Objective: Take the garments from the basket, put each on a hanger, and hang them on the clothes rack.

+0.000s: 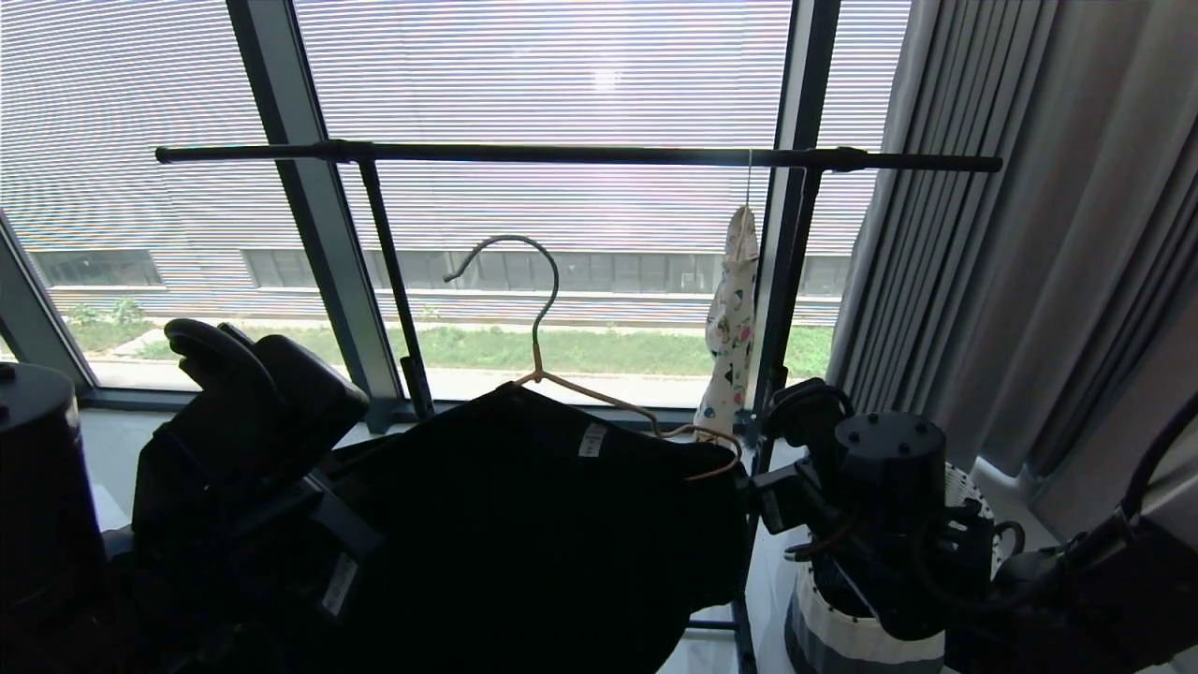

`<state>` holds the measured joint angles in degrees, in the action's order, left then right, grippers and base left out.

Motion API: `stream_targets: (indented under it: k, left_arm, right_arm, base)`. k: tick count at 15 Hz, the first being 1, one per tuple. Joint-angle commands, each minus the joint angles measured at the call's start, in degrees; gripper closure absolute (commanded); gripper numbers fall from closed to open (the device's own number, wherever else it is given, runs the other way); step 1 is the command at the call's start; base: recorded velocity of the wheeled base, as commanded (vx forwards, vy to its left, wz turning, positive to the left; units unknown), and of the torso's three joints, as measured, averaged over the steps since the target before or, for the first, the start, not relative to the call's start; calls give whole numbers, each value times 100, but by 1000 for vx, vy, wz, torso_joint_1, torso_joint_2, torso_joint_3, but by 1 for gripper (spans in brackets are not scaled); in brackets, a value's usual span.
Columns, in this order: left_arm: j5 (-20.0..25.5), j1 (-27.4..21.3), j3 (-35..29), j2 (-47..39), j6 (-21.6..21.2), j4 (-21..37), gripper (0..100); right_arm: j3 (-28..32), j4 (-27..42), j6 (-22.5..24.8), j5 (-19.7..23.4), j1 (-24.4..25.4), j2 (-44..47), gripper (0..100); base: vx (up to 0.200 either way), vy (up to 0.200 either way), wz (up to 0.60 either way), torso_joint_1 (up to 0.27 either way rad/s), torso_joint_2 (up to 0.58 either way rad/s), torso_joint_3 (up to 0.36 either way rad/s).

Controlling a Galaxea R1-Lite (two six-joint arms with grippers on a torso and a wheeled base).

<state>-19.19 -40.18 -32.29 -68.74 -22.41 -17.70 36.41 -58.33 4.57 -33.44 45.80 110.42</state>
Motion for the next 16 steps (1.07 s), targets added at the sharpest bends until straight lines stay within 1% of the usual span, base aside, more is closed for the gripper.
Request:
stream_targets:
  k: [1,4,5,6,7,8,9,10,12,13,14,15,16]
  left_arm:
    - [-6,-7,197,10,-9,3,100]
    - [-6,-25,426,1,-9,3,100]
    - [-6,-16,461,-8,-1,3,100]
    - [-6,-25,487,-16,-1,3,100]
    - [-6,-34,513,-16,-9,-5,100]
    - [-6,-60,531,-16,-1,-58,100]
    - [-6,-86,549,-16,-9,-190,100]
    - [-15,-86,601,-25,-18,-401,100]
    - [-15,-86,654,-34,-18,-498,100]
    - [-15,-86,645,-43,-18,-506,100]
    - [-15,-86,628,-43,-9,-506,100]
    - [-15,-104,619,-43,-9,-506,100]
    - [-15,-174,610,-25,-9,-506,100]
  right_arm:
    - [-11,-3,9,30,-238,-223,0]
    - [6,-3,9,48,-256,-258,0]
    - [15,-3,9,110,-256,-284,0]
    - [15,-3,70,294,-256,-434,0]
    - [32,15,158,602,-291,-601,0]
    - [94,129,228,1120,-449,-829,0]
    - [173,393,255,1542,-616,-1067,0]
    - [375,1052,255,2184,-880,-1462,0]
    - [903,2441,255,3546,-1267,-2121,0]
    - [1078,2959,255,3959,-1328,-2315,0]
    - [1210,3434,255,4249,-1328,-2482,0]
    - [1245,3680,255,4390,-1319,-2570,0]
    - [1237,3741,255,4451,-1293,-2587,0]
  base:
    - [0,0,0,0,0,0]
    - [0,0,0,0,0,0]
    - [0,0,0,0,0,0]
    - [0,0,0,0,0,0]
    - [0,0,0,0,0,0]
    - [0,0,0,0,0,0]
    - [0,0,0,0,0,0]
    - [0,0,0,0,0,0]
    - [0,0,0,0,0,0]
    - [0,0,0,0,0,0]
    - [0,0,0,0,0,0]
    - [0,0,0,0,0,0]
    - [0,0,0,0,0,0]
